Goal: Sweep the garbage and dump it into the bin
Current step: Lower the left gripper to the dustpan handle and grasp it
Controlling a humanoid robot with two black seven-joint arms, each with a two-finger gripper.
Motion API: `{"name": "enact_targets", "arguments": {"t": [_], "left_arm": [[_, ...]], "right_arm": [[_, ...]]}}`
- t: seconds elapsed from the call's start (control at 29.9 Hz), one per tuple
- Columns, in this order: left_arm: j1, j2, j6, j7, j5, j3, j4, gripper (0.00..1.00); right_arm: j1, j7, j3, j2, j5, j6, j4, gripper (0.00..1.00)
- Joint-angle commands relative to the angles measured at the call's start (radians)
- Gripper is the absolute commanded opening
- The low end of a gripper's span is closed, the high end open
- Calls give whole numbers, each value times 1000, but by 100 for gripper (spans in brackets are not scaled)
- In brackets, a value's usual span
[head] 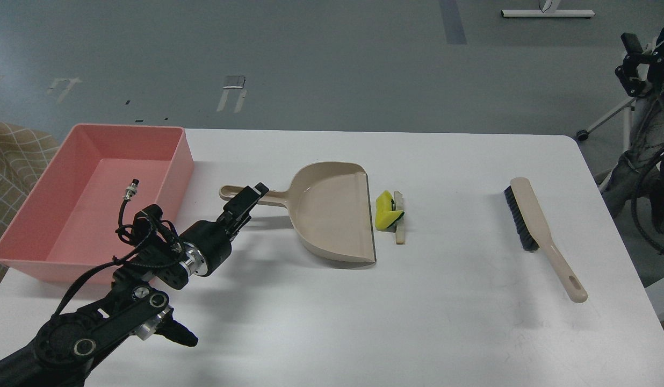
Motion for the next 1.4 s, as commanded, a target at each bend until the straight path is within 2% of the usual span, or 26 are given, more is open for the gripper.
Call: {"name": "enact_targets", "arguments": {"t": [0.0, 0.3, 0.5, 0.64, 0.7, 0.74, 0.8, 0.84, 0.9, 0.97, 1.37], "left_arm": [[-5, -25, 1, 7, -2, -4, 35, 98], [-58, -94, 28, 15, -4, -8, 127, 97], [-91, -112, 30, 24, -7, -7, 138, 96], [-98, -128, 33, 24, -7, -7, 170, 90], [-104, -140, 39, 24, -7, -5, 182, 82], [-104, -144, 39, 25, -7, -5, 188, 75], [-106, -148, 41, 33, -8, -5, 190, 53], [-106, -148, 41, 44, -8, -5, 190, 36], [-109, -149, 41, 53, -10, -5, 190, 23], [-112, -149, 39, 61, -13, -5, 190, 0], [-118, -152, 42, 62, -22, -15, 185, 0]], "right_arm": [[-2, 0, 0, 1, 0, 0, 0, 100], [-4, 0, 0, 1, 0, 0, 0, 100], [-2, 0, 0, 2, 0, 0, 1, 100], [-2, 0, 0, 2, 0, 0, 1, 100], [-2, 0, 0, 1, 0, 0, 1, 100], [-2, 0, 0, 1, 0, 0, 1, 100], [-2, 0, 0, 1, 0, 0, 1, 100], [-2, 0, 0, 1, 0, 0, 1, 100], [-2, 0, 0, 1, 0, 0, 1, 100], [-2, 0, 0, 1, 0, 0, 1, 100], [-7, -11, -3, -9, -6, 8, 5, 100]]}}
